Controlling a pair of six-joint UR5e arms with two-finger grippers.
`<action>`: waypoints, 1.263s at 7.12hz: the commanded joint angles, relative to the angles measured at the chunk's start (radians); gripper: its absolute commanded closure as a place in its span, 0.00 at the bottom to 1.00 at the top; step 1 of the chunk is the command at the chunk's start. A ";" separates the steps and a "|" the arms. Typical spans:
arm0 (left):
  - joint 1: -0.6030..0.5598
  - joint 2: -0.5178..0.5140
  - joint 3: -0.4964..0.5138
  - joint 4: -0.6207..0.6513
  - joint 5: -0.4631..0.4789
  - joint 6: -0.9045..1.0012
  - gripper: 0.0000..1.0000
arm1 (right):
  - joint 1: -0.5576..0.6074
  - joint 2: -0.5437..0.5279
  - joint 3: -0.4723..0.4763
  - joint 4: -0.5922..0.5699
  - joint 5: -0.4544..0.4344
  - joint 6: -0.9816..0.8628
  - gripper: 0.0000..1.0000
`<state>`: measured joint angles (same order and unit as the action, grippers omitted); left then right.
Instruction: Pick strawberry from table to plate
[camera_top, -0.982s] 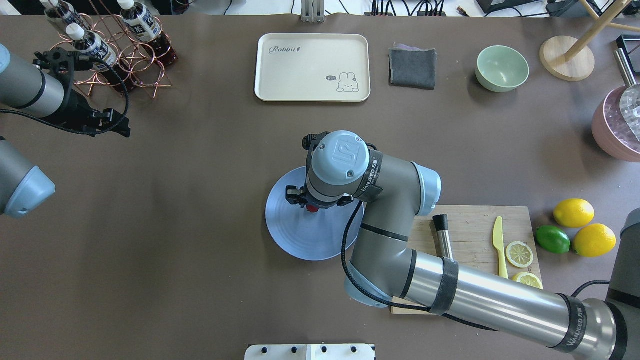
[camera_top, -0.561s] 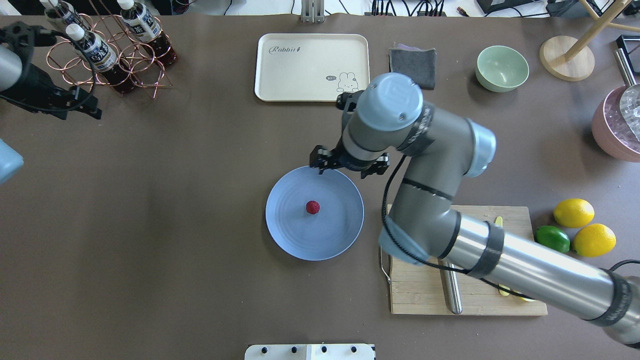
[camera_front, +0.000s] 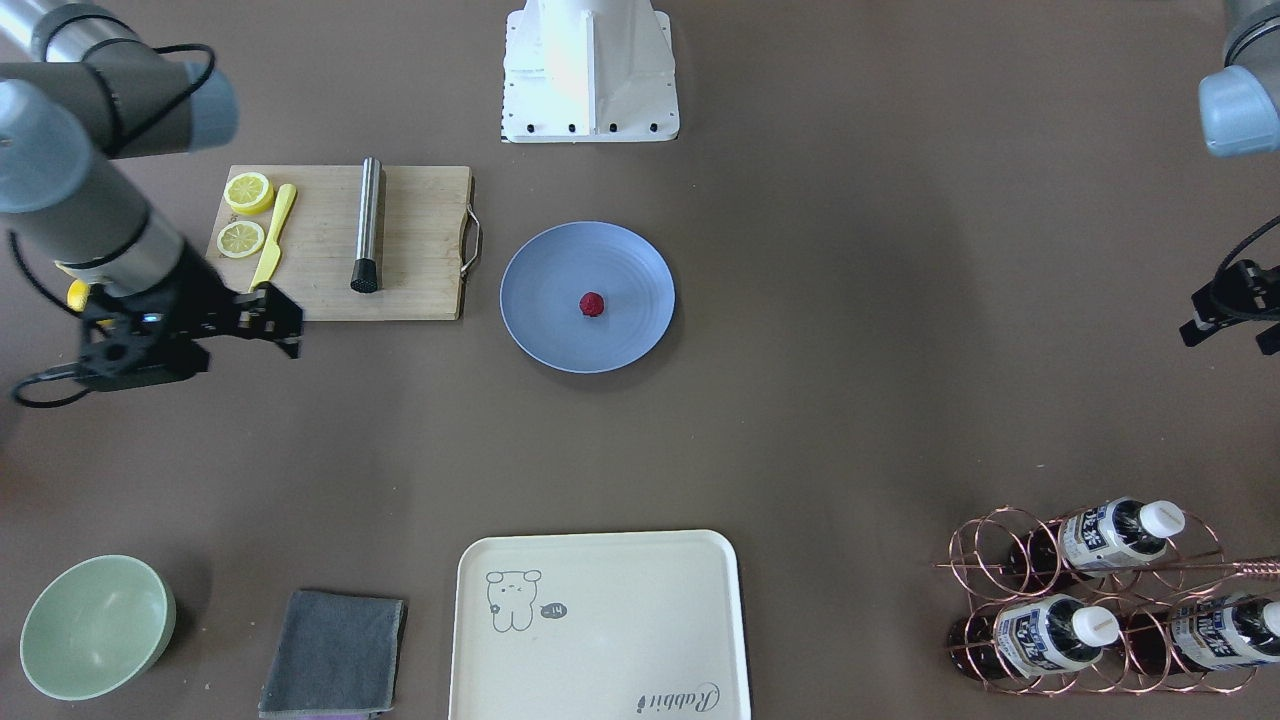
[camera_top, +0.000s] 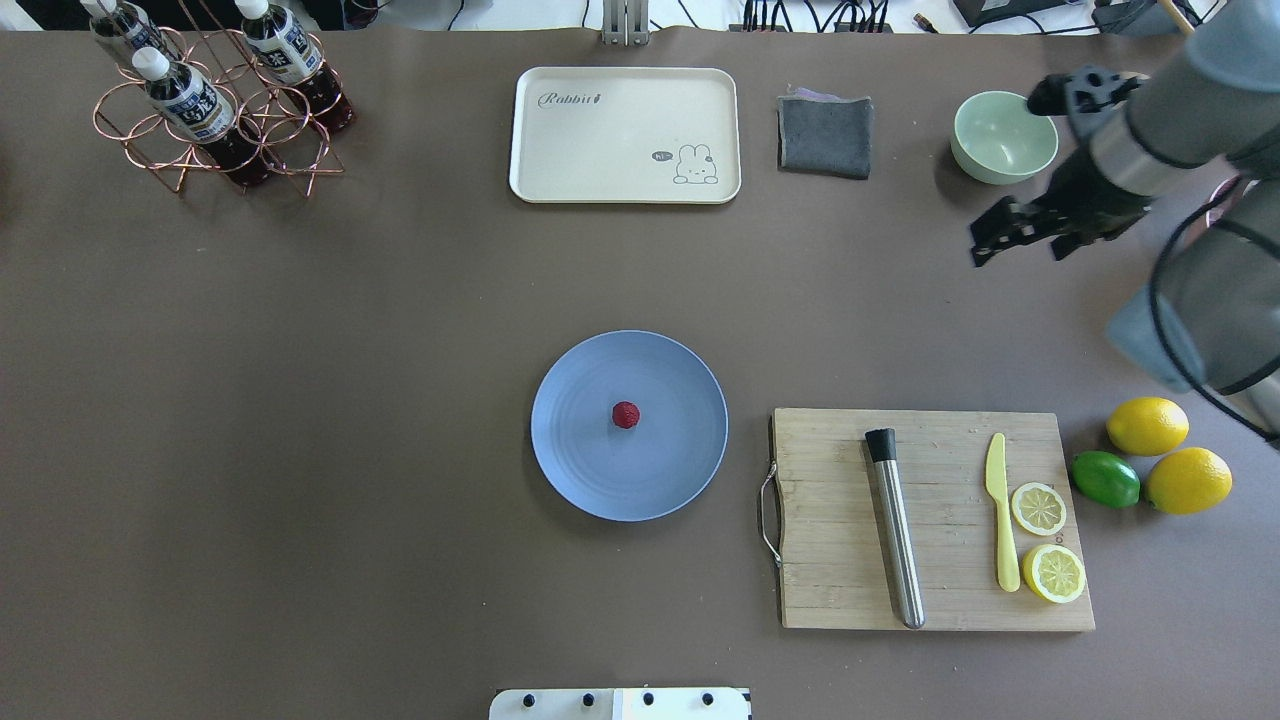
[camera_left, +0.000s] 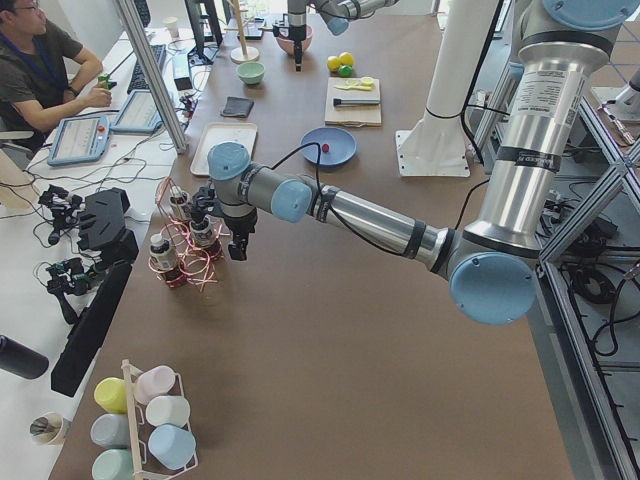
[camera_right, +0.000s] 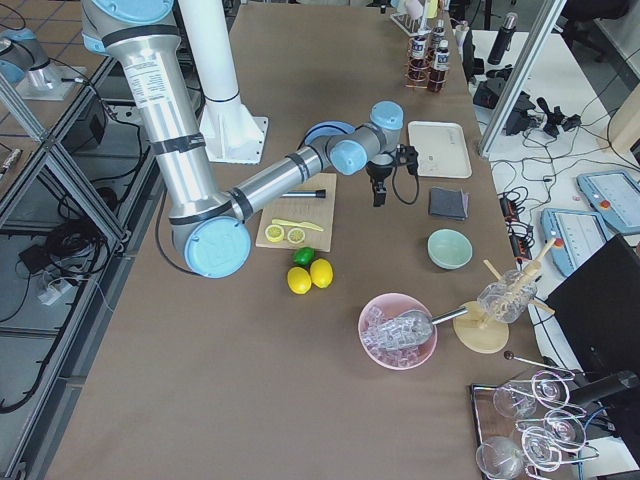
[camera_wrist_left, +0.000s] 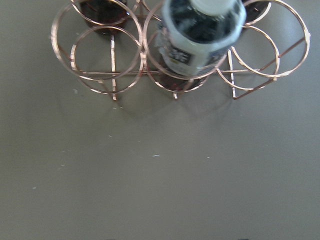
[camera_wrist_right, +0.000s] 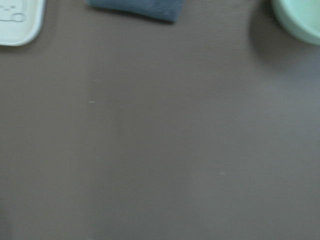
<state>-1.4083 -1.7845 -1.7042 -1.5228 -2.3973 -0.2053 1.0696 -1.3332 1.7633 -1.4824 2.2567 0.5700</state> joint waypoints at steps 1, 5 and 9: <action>-0.105 -0.001 0.000 0.191 -0.013 0.201 0.15 | 0.270 -0.121 -0.092 -0.075 0.104 -0.431 0.00; -0.159 0.094 0.004 0.248 -0.003 0.274 0.02 | 0.552 -0.167 -0.175 -0.278 0.071 -0.849 0.00; -0.158 0.132 0.000 0.186 0.003 0.180 0.02 | 0.573 -0.178 -0.176 -0.280 0.070 -0.851 0.00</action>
<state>-1.5658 -1.6617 -1.6983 -1.3067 -2.3945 0.0426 1.6387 -1.5074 1.5815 -1.7621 2.3258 -0.2805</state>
